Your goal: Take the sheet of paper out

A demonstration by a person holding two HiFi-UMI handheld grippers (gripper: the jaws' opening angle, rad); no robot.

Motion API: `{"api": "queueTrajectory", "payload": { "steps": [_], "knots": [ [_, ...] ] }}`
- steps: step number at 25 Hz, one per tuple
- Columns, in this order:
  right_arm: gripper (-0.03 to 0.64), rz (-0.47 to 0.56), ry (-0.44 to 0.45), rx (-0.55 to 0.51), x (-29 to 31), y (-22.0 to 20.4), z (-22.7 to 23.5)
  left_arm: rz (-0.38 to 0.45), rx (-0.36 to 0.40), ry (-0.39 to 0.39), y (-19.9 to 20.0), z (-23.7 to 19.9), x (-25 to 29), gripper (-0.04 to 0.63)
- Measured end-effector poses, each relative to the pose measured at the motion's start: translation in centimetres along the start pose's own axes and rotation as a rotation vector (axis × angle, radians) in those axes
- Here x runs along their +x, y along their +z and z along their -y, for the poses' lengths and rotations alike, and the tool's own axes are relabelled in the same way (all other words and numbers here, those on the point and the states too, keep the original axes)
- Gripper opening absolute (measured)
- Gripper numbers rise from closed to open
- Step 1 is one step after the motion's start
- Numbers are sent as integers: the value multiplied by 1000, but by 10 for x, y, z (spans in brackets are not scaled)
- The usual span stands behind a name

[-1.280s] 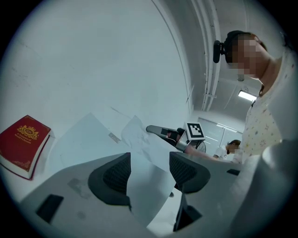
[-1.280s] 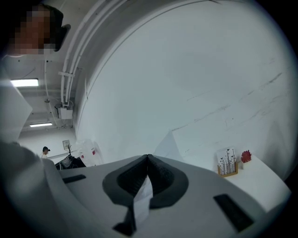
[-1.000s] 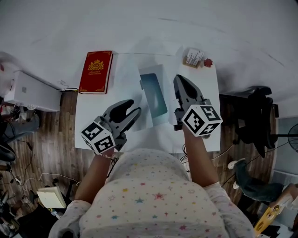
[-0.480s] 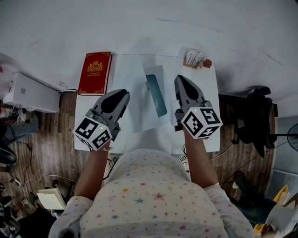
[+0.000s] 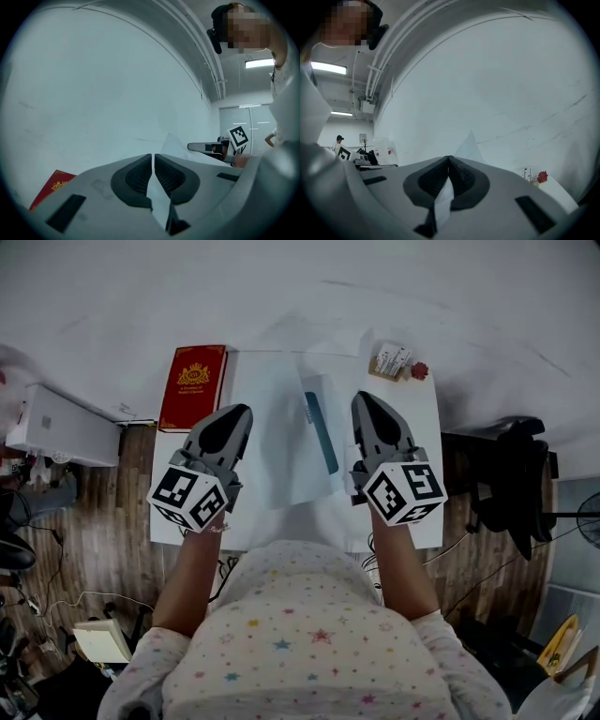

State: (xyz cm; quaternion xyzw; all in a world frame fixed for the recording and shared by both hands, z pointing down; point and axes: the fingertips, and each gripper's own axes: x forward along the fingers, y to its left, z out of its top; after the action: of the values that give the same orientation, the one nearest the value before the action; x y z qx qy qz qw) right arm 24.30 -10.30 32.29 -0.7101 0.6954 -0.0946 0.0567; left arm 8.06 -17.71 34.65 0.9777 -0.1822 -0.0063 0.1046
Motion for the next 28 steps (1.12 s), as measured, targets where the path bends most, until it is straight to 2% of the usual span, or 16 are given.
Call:
{"api": "queueTrajectory", "payload": {
  "steps": [12,28],
  "knots": [
    [2,13,-2,-54,-5,5,-6,35,40,55,12,-12,3,26],
    [2,22,2,-75,-9,9,-11,54,60,70,19,-11,2,26]
  ]
}}
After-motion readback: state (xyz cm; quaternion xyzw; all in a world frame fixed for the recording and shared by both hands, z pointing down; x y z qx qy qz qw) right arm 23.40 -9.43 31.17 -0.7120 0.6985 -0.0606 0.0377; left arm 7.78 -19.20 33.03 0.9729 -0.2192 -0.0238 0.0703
